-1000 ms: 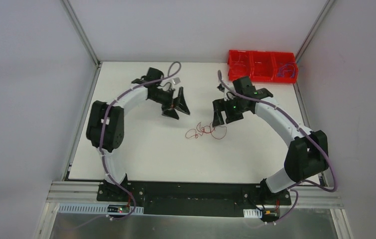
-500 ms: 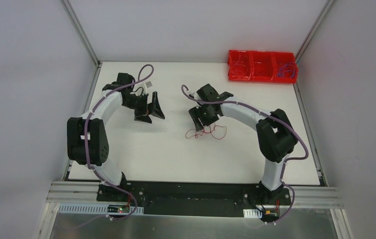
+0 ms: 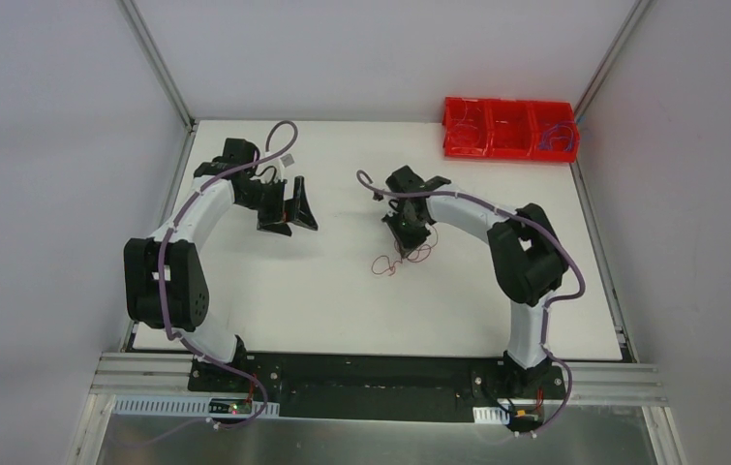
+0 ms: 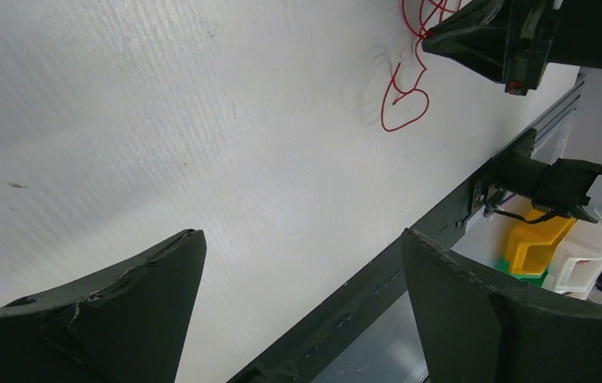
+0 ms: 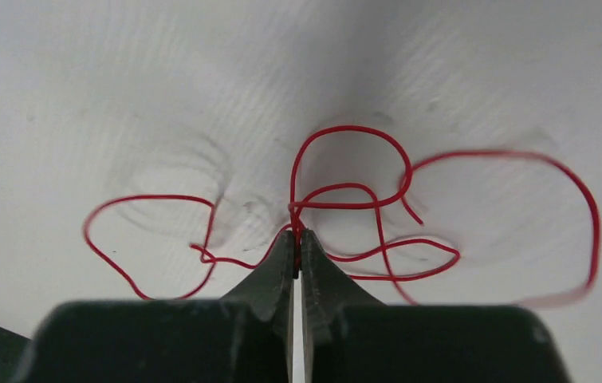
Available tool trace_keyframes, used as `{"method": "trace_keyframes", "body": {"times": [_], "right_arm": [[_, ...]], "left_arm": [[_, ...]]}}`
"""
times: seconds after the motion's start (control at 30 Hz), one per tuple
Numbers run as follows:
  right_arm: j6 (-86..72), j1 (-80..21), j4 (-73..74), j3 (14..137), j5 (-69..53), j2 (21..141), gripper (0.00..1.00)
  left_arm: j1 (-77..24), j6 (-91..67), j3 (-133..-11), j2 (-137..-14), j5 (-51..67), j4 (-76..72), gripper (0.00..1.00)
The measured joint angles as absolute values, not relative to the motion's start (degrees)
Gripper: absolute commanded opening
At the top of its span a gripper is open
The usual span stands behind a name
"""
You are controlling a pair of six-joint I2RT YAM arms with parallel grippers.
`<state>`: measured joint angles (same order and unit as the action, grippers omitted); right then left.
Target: Untangle the cables
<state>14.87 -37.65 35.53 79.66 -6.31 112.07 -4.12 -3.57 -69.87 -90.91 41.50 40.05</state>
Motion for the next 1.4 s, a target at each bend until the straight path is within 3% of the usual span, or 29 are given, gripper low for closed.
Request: {"method": "trace_keyframes", "body": {"times": [0.53,0.73,0.97,1.4], "right_arm": [[17.1,-9.2,43.0,118.4,-12.2,113.0,0.0],[8.0,-0.4,36.7,136.1,-16.0,119.1,0.0],[-8.8,6.0,22.6,135.4,-12.7,124.7,0.0],[-36.2,4.3,4.1,130.9,4.5,133.0,0.0]], "left_arm": [[-4.1,-3.6,-77.8,-94.5,43.3,40.2,0.95],[-4.1,-3.6,-79.4,-95.8,43.4,40.2,0.95],[-4.1,-3.1,-82.6,-98.8,43.4,41.3,0.97],[-4.1,0.2,-89.2,-104.3,43.2,47.4,0.97]]}}
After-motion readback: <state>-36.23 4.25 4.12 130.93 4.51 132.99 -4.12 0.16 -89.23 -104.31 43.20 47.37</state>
